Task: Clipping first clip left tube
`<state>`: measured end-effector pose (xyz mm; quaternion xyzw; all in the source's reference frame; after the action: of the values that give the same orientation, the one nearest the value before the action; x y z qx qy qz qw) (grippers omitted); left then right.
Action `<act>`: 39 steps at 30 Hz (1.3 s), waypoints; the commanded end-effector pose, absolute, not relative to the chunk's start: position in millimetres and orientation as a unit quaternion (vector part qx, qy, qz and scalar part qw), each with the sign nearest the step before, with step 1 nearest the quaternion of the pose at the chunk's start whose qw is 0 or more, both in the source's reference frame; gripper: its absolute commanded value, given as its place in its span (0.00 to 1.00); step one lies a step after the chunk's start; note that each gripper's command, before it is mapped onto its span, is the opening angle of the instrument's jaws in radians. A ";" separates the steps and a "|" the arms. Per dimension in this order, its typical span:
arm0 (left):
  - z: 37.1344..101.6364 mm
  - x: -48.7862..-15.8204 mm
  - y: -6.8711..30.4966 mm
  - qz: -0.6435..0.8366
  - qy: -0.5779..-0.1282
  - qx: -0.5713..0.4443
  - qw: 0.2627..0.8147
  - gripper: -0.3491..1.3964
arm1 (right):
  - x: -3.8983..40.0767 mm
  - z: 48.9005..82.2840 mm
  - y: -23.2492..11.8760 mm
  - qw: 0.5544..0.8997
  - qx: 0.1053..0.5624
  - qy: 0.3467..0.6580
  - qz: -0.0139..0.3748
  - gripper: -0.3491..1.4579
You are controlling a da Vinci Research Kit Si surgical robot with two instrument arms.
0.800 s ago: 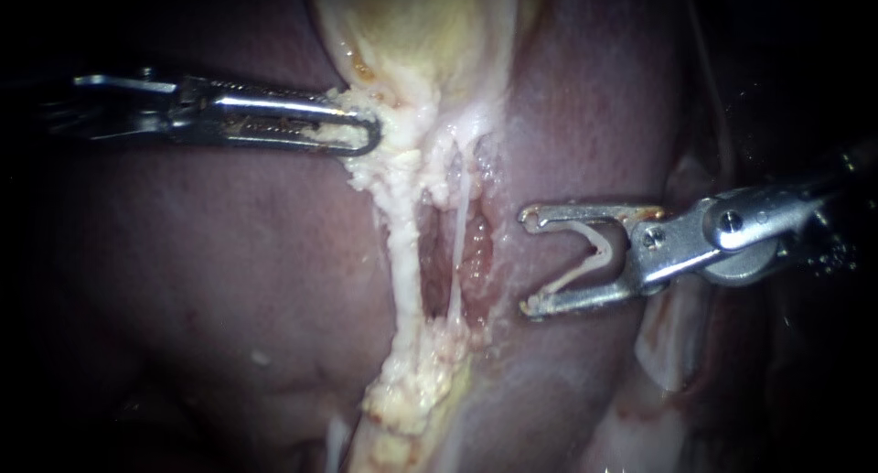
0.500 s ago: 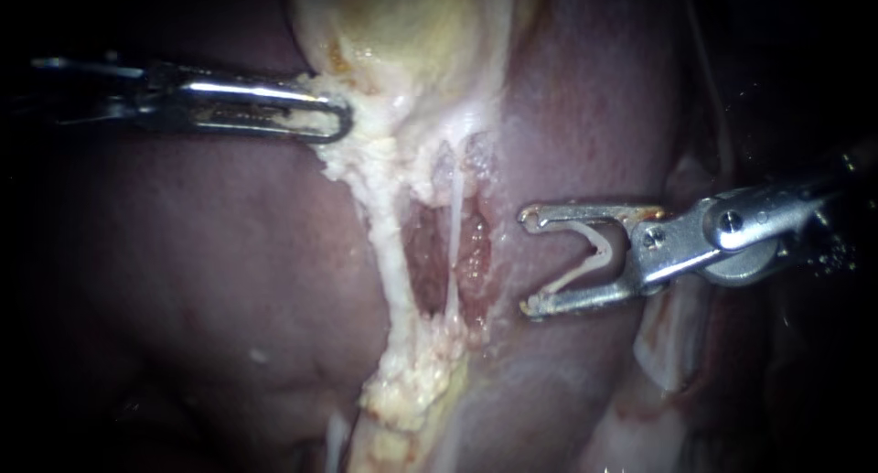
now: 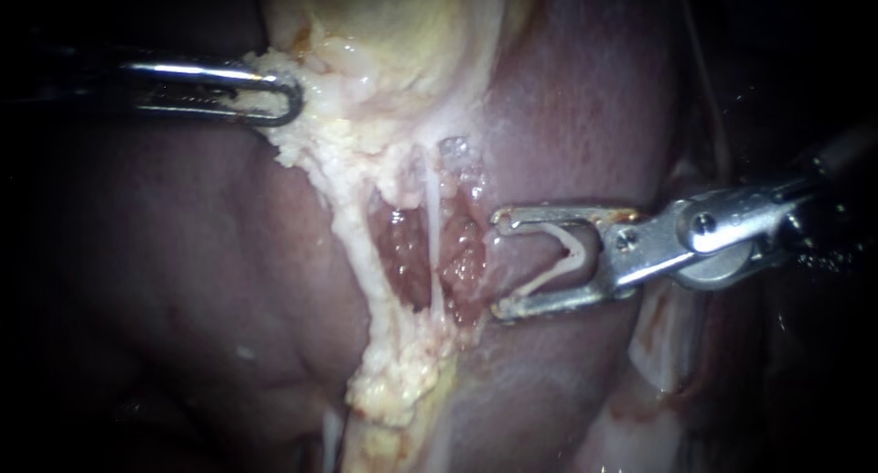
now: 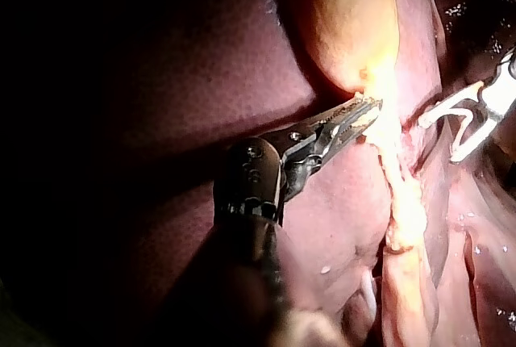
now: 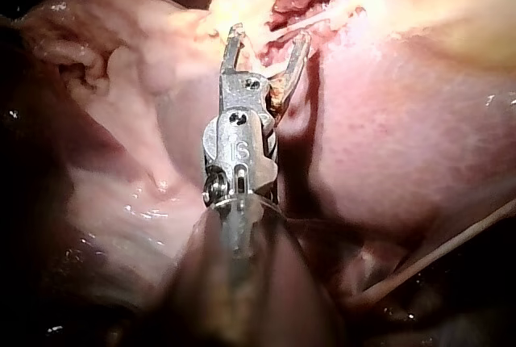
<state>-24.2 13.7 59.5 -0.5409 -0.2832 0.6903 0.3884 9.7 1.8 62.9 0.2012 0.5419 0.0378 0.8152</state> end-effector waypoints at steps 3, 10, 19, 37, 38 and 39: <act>59.6 -24.2 13.8 0.691 -0.283 -0.541 0.388 0.00 | 11.3 64.0 1.0 0.812 0.214 0.542 0.037 0.47; 59.7 -24.2 13.8 0.691 -0.283 -0.541 0.388 0.00 | 15.0 66.5 -0.4 0.807 0.235 0.540 0.034 0.47; 59.7 -24.3 13.9 0.691 -0.283 -0.541 0.388 0.00 | 17.8 68.0 -1.1 0.795 0.247 0.553 0.042 0.47; 59.8 -24.5 13.9 0.691 -0.282 -0.541 0.389 0.00 | 21.3 67.5 -2.6 0.738 0.316 0.595 0.034 0.46; 59.8 -24.5 13.9 0.691 -0.282 -0.541 0.389 0.00 | 21.4 67.4 -2.8 0.736 0.319 0.597 0.035 0.46; 59.8 -24.5 13.8 0.691 -0.282 -0.541 0.389 0.00 | 21.5 67.3 -3.1 0.735 0.322 0.596 0.035 0.46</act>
<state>-24.5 13.9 59.8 -0.5407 -0.2822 0.6907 0.3884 21.5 -3.4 67.1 0.3249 0.5967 0.0349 0.7329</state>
